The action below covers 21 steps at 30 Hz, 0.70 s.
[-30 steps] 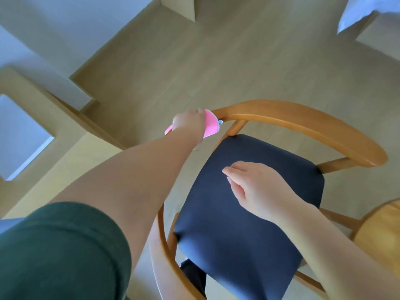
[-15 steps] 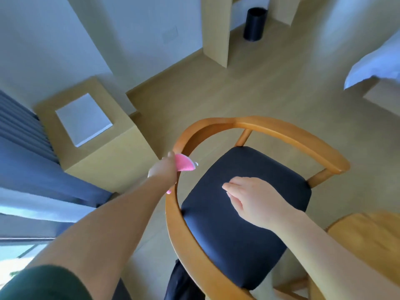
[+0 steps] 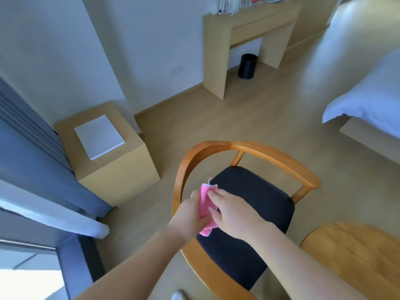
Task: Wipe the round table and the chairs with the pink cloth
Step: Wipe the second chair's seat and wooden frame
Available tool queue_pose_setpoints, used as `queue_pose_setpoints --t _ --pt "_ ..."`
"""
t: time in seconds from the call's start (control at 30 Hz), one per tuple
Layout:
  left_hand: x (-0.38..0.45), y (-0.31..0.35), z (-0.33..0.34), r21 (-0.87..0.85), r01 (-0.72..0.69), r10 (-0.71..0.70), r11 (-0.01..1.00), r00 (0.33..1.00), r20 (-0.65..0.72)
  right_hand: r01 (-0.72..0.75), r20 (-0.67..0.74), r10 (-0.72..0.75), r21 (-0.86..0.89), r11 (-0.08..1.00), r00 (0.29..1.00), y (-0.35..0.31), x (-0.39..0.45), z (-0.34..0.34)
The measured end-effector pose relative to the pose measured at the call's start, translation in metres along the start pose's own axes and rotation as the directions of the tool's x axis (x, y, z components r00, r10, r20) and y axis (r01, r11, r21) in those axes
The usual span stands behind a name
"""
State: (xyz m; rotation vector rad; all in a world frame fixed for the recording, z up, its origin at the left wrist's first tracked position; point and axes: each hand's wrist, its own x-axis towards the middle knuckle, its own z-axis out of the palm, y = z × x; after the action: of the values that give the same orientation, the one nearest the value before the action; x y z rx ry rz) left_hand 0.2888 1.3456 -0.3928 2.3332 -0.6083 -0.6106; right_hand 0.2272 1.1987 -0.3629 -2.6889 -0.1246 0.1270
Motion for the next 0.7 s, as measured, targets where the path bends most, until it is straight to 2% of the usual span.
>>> queue_pose_setpoints --t 0.2,0.37,0.43,0.57,0.7 --pt "0.001 -0.023 -0.024 0.014 -0.166 0.165 0.986 0.983 0.086 -0.058 0.033 0.06 -0.046 0.997 0.998 -0.02 0.016 0.011" --pt "0.0 -0.038 -0.032 -0.048 -0.239 0.238 0.97 0.971 -0.024 -0.094 0.024 0.094 -0.004 0.996 0.995 -0.032 0.026 0.02" --pt "0.001 -0.039 -0.032 -0.012 -0.268 0.267 0.963 0.96 -0.083 -0.104 0.02 0.104 -0.011 0.995 0.994 -0.033 0.029 0.022" --pt "0.006 -0.035 -0.031 0.083 -0.328 0.336 0.941 0.935 -0.116 -0.129 -0.032 0.128 -0.036 0.991 0.991 -0.023 0.034 0.02" --pt "0.019 -0.033 -0.026 0.276 -0.366 0.423 0.888 0.887 -0.185 -0.026 -0.026 0.023 -0.136 0.99 0.999 0.003 0.039 0.021"
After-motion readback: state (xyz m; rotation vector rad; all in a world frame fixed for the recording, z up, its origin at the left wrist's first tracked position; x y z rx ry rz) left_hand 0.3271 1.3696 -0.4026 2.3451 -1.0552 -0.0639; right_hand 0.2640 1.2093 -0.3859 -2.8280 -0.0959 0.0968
